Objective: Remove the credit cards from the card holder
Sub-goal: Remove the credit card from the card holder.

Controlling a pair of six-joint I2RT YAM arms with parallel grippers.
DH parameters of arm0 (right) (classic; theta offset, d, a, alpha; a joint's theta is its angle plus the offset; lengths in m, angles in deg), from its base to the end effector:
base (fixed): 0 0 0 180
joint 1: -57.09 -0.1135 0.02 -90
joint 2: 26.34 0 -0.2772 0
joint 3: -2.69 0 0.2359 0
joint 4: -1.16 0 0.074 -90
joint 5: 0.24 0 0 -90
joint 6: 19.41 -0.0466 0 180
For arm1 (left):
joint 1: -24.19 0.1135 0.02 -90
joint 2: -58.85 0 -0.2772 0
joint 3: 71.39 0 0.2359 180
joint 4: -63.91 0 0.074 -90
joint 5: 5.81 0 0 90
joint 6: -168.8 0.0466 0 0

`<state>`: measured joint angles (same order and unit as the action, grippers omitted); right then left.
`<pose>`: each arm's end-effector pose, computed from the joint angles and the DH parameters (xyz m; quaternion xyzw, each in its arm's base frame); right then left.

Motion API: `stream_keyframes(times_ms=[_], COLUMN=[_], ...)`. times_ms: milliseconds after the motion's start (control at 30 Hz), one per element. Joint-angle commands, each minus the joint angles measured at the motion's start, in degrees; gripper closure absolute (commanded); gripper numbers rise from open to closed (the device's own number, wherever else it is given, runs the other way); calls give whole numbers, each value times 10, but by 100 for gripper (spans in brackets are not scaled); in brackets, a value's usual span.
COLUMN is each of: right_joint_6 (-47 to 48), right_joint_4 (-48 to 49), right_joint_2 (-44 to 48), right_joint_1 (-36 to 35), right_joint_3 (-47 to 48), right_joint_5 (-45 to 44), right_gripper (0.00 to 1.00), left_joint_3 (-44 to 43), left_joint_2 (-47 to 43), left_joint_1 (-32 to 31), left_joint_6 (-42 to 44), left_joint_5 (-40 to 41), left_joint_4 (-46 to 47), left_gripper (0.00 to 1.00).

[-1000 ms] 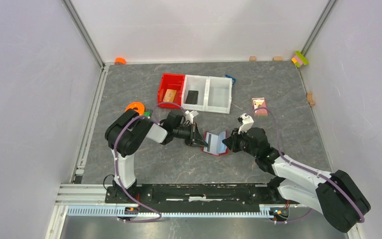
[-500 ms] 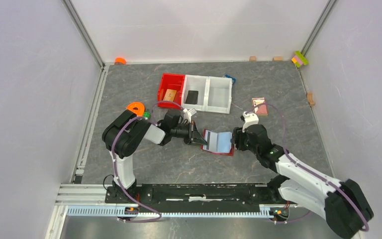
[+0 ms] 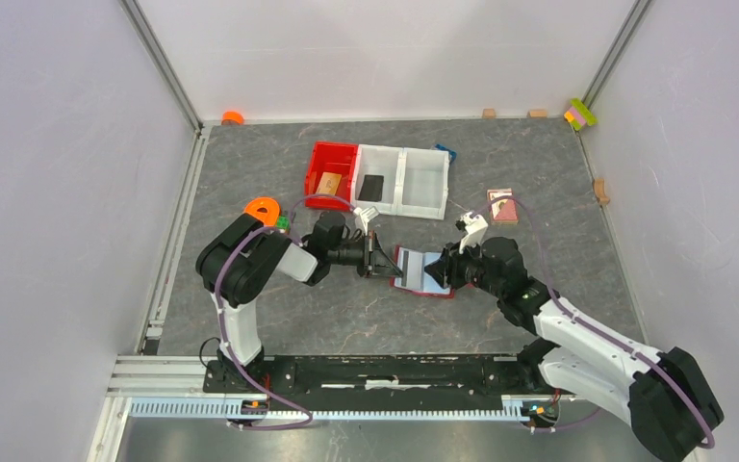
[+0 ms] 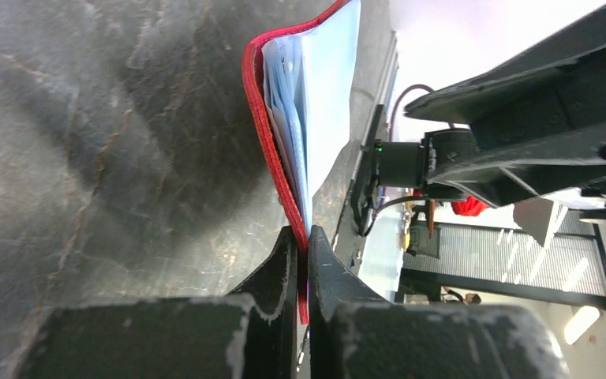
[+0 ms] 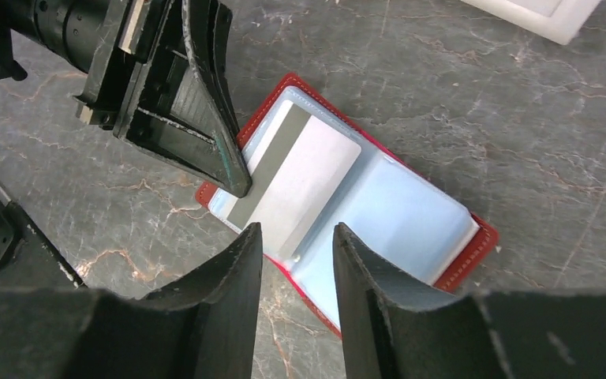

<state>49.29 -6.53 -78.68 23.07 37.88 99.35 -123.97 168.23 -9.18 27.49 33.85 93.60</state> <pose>0.1489 0.1099 0.2130 -0.1378 0.8295 0.3115 0.4426 0.2588 -0.2134 0.1303 0.0988 0.7973 -0.5862 0.1046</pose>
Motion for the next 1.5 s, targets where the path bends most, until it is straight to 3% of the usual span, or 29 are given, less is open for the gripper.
stream_keyframes(times_ms=[0,367,700,933,1333,1400,1467], right_joint_6=[-31,-81,-167,-253,-312,-315,-305], right_joint_4=[71,131,275,393,436,435,403], right_joint_2=[-16,-39,-15,-13,0,3,7], right_joint_1=[1,24,85,106,106,106,107], right_joint_3=[-19,-57,-122,-163,-158,-157,-151], right_joint_5=[39,67,194,238,263,265,256], right_gripper=[60,71,70,71,73,72,65], left_joint_3=[11,21,26,28,30,31,33], left_joint_2=[-15,-15,21,17,9,10,8], left_joint_1=[2,3,2,1,-7,-8,-8], left_joint_6=[-60,-100,-202,-206,-217,-228,-235], left_joint_5=[-39,-56,-80,-82,-89,-90,-90], left_joint_4=[122,199,363,372,402,421,437], left_gripper=[98,98,98,98,98,98,98])
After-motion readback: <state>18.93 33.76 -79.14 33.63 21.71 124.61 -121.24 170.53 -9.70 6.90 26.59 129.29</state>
